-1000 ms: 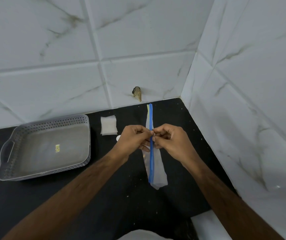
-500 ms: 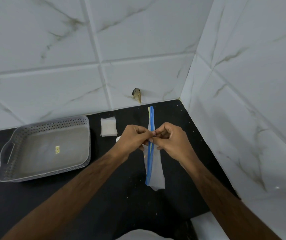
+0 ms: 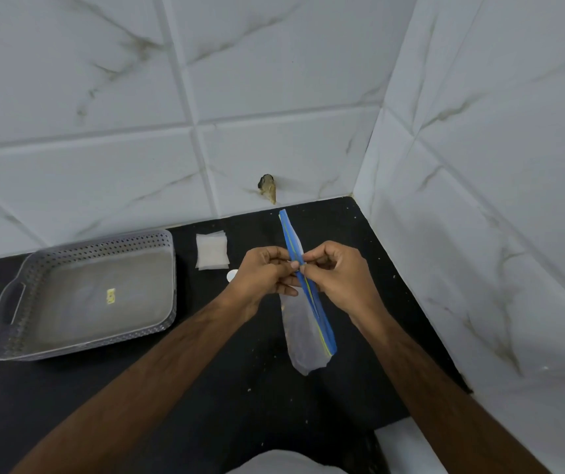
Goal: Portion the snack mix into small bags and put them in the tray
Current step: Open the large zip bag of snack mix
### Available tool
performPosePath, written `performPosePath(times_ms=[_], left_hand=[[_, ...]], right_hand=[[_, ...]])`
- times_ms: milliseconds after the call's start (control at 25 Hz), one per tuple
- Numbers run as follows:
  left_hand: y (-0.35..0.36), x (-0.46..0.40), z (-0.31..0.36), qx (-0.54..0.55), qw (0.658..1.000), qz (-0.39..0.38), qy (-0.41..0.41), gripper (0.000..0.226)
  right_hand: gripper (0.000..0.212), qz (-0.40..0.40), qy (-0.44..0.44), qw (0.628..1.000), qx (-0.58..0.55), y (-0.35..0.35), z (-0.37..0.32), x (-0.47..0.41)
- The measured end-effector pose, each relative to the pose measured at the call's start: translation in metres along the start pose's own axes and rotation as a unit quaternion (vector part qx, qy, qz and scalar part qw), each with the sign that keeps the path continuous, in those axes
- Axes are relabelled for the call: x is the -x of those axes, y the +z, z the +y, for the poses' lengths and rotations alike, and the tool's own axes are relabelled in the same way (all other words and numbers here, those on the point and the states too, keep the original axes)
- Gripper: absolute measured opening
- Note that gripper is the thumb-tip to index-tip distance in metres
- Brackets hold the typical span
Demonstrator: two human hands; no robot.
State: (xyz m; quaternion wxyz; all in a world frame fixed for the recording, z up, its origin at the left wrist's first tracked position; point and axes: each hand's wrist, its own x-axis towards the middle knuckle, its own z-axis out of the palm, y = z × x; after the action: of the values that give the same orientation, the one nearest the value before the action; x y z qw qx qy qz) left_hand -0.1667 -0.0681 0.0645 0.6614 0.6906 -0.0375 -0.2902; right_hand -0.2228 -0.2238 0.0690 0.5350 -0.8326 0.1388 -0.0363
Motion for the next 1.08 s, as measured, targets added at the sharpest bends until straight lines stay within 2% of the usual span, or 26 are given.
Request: performPosePath(times_ms=[120,280,440,560,640,720,840,960,1080], left_hand=[[0.003,0.002,0.005,-0.034,0.999,0.015,0.024,0.014],[0.002,0.002,0.006,-0.088,0.993,0.074,0.026,0.023],[-0.005,0.001,0.008,-0.157,0.980,0.116,0.046,0.035],[-0.013,0.005,0.013,-0.239,0.956,0.139,0.103,0.047],[-0.017,0.008,0.019,-0.362,0.912,0.118,0.151,0.043],[-0.018,0.012,0.026,-0.465,0.868,0.091,0.152,0.024],[-0.021,0.010,0.031,-0.536,0.828,0.095,0.135,0.013],[-0.026,0.007,0.035,-0.560,0.818,0.060,0.115,0.020],[-0.031,0.011,0.032,-0.518,0.849,0.008,0.103,0.043]], right_hand=[[0.009,-0.009,0.023,1.000,-0.017,-0.008,-0.003,-0.004],[0.010,0.006,0.036,0.999,0.005,-0.020,0.001,-0.009],[0.012,0.030,0.011,0.998,0.049,-0.034,0.006,-0.013],[0.017,0.025,-0.035,0.995,0.095,-0.042,0.005,-0.012],[0.023,0.015,-0.079,0.984,0.157,-0.045,0.006,-0.012],[0.026,0.006,-0.115,0.966,0.232,-0.046,0.008,-0.013],[0.021,-0.009,-0.099,0.949,0.299,-0.046,0.006,-0.012],[0.035,-0.031,-0.055,0.935,0.349,-0.045,-0.001,-0.008],[0.057,-0.057,-0.032,0.931,0.360,-0.044,-0.004,-0.002]])
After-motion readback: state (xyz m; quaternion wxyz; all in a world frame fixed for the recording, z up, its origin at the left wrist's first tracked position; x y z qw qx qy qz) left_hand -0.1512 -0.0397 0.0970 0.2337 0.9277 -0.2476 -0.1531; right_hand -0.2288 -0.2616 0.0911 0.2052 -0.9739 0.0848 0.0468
